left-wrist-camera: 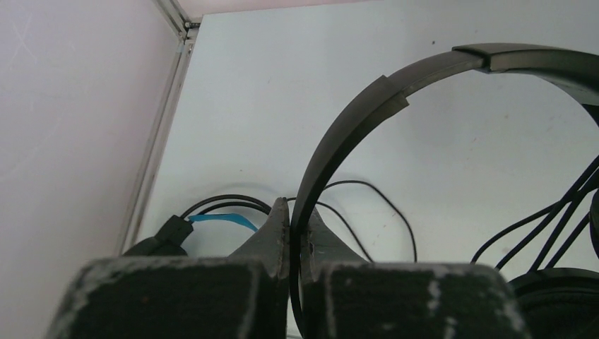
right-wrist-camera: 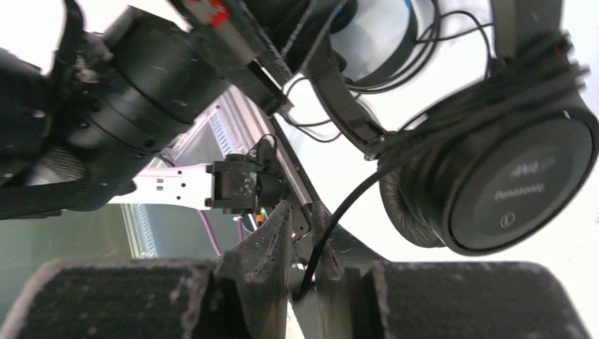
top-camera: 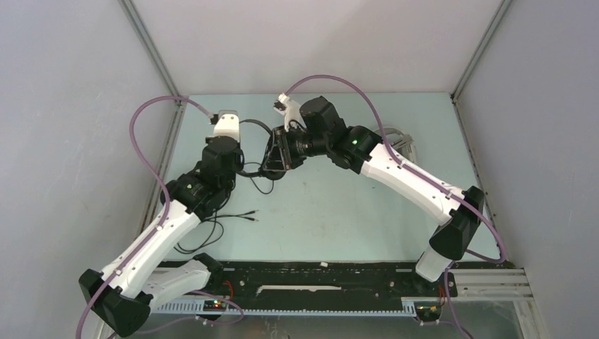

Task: Wrap the headphones
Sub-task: Wrap the headphones cable around the headphones.

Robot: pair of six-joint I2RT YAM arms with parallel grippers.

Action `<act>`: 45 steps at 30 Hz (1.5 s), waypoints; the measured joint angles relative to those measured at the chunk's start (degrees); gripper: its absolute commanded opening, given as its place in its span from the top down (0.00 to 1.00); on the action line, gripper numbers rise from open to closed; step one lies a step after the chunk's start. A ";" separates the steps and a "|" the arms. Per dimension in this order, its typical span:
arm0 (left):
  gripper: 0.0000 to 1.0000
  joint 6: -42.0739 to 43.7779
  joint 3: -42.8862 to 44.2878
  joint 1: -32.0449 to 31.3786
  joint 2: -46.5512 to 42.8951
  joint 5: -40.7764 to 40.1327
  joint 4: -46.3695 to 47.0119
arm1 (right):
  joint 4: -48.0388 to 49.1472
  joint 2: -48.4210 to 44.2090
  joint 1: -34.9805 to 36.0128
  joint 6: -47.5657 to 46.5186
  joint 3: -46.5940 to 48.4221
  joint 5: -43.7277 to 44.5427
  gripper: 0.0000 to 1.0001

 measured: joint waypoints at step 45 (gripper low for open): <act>1.00 -26.69 -1.97 -0.11 -5.92 0.70 2.49 | 13.18 -5.92 8.02 -9.51 -13.57 18.56 1.00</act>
